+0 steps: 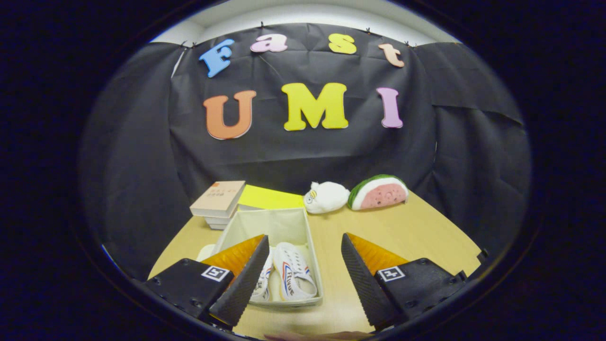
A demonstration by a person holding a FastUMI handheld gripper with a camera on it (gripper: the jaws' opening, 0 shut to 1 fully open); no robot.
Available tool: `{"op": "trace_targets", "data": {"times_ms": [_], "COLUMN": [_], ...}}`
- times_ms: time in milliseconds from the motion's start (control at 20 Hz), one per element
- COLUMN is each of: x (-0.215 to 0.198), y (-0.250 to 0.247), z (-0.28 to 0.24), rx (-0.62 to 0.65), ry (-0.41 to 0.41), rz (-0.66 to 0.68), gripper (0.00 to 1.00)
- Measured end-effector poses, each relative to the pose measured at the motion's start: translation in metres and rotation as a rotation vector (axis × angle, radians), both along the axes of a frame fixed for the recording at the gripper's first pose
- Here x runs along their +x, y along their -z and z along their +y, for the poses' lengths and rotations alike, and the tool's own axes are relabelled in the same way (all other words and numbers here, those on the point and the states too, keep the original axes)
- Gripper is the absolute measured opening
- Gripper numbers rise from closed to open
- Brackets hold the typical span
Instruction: Open the storage box then place both shoes into the box .Put the left shoe in first, then the right shoe, with the right side of both shoes facing outward in a uniform manner.
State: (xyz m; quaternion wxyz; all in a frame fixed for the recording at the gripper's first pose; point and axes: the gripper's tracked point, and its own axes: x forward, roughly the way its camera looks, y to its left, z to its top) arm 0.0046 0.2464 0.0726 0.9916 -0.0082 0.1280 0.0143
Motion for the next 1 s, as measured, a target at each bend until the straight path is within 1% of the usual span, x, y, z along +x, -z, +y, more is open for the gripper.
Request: {"op": "trace_targets", "data": {"times_ms": [150, 250, 350, 400, 450, 500, 550, 750, 900, 1000], "x": [-0.018, -0.025, -0.033, -0.036, -0.040, -0.044, -0.049, -0.052, -0.052, -0.051], "y": [-0.004, -0.002, -0.007, -0.011, -0.012, -0.011, -0.010, -0.004, -0.009, -0.012], "z": [-0.015, -0.020, -0.019, -0.022, -0.029, -0.035, -0.035, -0.042, -0.059, -0.073], "rx": [-0.005, -0.044, -0.089, -0.103, -0.113, -0.111, -0.094, -0.015, -0.023, -0.036], "ry": [0.023, 0.019, -0.020, -0.023, -0.003, 0.012, 0.004, -0.051, -0.049, -0.025], "rz": [-0.046, -0.075, -0.137, -0.174, -0.199, -0.213, -0.221, -0.222, -0.247, -0.272], "gripper": [0.99, 0.99, 0.99, 0.99, 0.99, 0.99, 0.99, 0.99, 0.99, 0.99]}}
